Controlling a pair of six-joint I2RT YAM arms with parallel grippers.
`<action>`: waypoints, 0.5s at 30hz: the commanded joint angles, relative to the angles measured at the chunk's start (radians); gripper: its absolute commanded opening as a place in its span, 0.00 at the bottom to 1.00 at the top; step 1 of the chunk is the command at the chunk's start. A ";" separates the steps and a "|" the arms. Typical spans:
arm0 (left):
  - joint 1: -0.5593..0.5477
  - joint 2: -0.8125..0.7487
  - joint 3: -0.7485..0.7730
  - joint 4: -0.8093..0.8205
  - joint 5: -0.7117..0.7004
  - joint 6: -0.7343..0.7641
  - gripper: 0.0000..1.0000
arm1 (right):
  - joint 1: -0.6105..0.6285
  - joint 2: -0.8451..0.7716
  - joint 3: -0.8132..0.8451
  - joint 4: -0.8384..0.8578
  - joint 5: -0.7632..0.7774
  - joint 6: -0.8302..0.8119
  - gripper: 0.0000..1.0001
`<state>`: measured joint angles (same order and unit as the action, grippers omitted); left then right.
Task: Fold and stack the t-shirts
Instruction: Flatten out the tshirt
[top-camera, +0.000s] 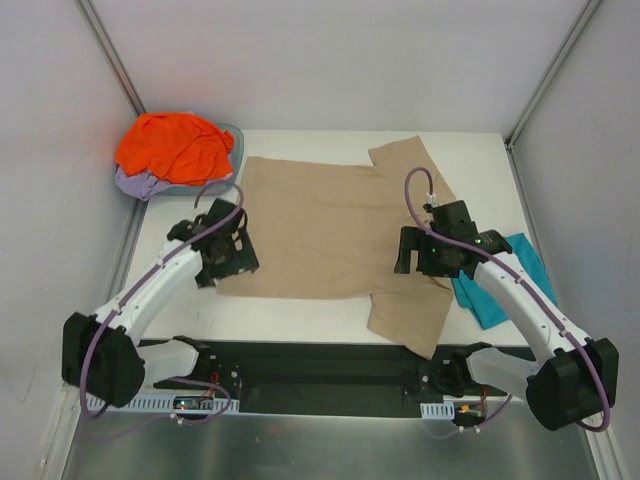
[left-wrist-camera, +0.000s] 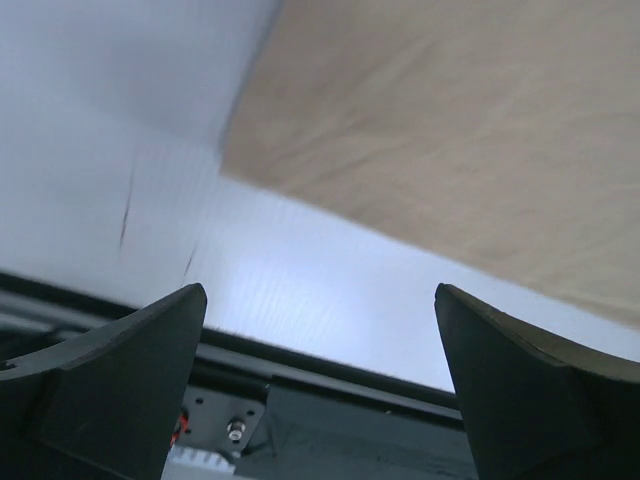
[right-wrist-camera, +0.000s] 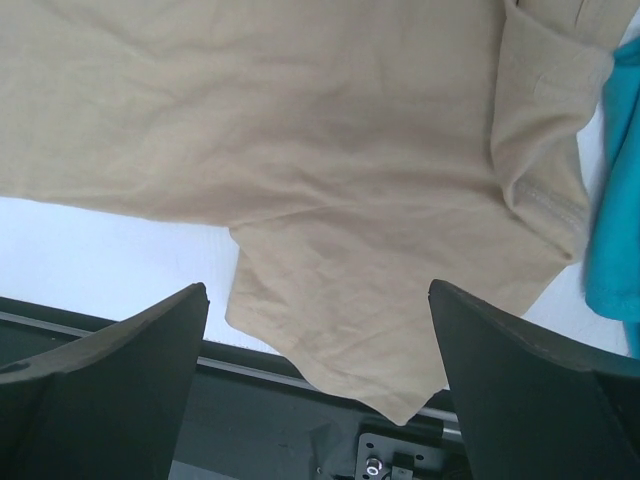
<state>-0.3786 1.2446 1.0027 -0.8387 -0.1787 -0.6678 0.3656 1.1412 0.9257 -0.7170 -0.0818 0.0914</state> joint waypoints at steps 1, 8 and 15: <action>0.061 -0.228 -0.223 -0.007 -0.067 -0.239 0.98 | 0.013 -0.080 -0.066 0.051 0.011 0.028 0.97; 0.242 -0.372 -0.450 0.176 -0.007 -0.265 0.82 | 0.016 -0.081 -0.116 0.045 -0.003 0.022 0.97; 0.282 -0.246 -0.447 0.305 0.039 -0.280 0.58 | 0.018 -0.067 -0.108 0.047 -0.001 0.025 0.97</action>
<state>-0.1150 0.9421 0.5526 -0.6437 -0.1680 -0.9173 0.3775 1.0729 0.8078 -0.6891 -0.0837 0.1020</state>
